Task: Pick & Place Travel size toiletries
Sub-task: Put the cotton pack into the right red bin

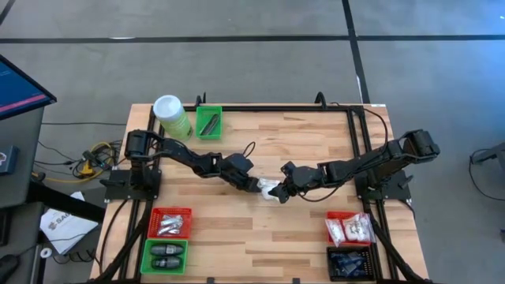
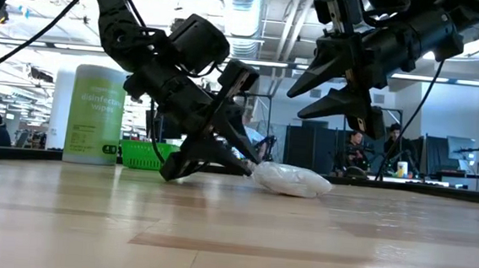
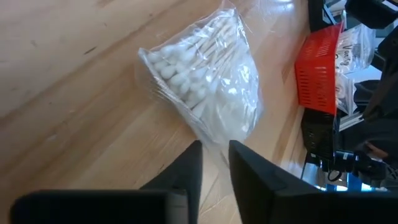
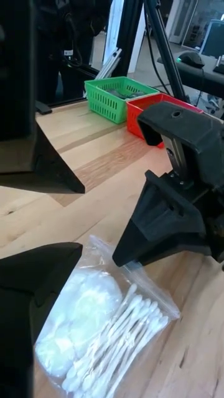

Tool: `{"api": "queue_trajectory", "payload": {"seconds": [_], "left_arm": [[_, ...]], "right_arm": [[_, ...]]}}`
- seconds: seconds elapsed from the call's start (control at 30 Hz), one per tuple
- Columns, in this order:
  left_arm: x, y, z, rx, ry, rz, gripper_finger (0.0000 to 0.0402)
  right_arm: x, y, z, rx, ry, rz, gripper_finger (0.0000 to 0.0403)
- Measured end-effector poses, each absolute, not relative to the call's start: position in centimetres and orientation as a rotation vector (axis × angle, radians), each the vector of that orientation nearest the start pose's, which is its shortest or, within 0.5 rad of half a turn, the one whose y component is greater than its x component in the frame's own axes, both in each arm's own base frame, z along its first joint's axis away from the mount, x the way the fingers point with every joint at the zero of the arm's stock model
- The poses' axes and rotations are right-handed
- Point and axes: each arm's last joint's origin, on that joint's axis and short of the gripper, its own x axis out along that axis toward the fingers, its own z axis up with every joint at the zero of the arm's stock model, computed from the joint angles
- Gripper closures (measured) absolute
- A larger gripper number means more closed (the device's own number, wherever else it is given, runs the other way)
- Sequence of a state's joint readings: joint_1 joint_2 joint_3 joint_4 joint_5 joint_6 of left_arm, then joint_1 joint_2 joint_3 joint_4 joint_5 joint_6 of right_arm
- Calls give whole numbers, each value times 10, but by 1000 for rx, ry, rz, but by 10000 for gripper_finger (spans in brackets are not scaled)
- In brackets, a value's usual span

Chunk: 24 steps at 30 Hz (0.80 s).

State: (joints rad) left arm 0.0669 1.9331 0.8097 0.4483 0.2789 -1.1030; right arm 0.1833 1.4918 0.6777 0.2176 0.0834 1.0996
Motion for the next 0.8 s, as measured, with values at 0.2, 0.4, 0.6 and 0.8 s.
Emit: {"api": "queue_trajectory", "payload": {"seconds": [0.2, 0.4, 0.6, 0.8], "left_arm": [[348, 15, 96, -1149, 717, 176, 385], [348, 15, 98, -1148, 718, 162, 401], [341, 15, 109, -1079, 747, 150, 401], [334, 14, 132, -966, 755, 72, 401]], "right_arm": [[286, 51, 175, 986, 579, -236, 274], [286, 51, 175, 984, 579, -235, 273], [287, 51, 176, 964, 585, -219, 266], [288, 49, 177, 962, 592, -165, 258]]}}
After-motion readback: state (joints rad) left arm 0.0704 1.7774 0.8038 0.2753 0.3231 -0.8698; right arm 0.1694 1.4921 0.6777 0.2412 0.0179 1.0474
